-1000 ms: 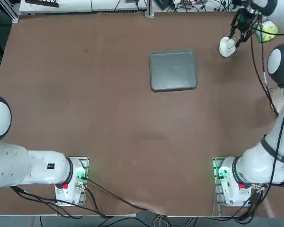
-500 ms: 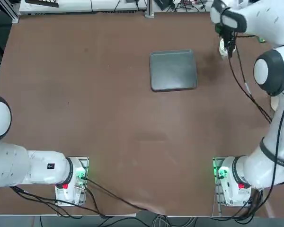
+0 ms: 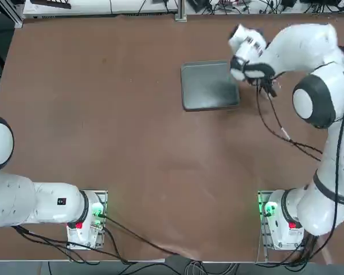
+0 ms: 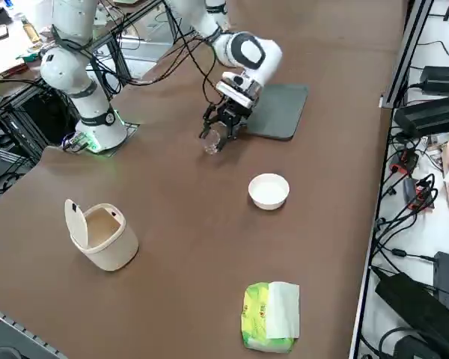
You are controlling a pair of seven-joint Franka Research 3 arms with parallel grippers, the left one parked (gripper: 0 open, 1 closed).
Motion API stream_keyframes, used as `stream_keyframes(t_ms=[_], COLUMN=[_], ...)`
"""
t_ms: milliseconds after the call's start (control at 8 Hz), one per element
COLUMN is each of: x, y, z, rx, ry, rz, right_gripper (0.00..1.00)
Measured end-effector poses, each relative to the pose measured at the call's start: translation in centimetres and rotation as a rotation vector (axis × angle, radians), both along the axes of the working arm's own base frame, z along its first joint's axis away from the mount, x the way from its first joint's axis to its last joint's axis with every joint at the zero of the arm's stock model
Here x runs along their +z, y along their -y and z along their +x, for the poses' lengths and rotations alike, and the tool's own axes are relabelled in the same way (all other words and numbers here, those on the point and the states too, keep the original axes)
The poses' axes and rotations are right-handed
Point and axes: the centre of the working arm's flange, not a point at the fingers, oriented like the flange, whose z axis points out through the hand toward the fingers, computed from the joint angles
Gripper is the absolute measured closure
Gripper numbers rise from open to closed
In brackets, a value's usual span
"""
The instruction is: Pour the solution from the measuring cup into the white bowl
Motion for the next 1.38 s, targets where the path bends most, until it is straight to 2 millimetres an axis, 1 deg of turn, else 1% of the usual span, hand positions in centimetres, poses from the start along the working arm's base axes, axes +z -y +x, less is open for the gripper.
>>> stream_keyframes(t_ms=[125, 250, 375, 500, 625, 1000, 1375], x=[-2.0, -3.3, -3.8, -3.8, -3.8, -4.4, -5.2], y=[-0.1, -0.1, -0.2, -0.3, 0.1, 1.5, 2.7], z=[-1.3, -1.9, -2.3, -2.4, -2.2, -1.3, -0.9], rx=[-0.01, -0.015, -0.014, -0.011, 0.0, 0.009, 0.005], ry=[0.028, 0.042, 0.045, 0.055, 0.071, 0.102, 0.109], rz=[-0.083, -0.137, -0.171, -0.191, -0.21, -0.199, -0.201], right_gripper=[0.26, 0.26, 0.26, 0.26, 0.26, 0.26, 0.26])
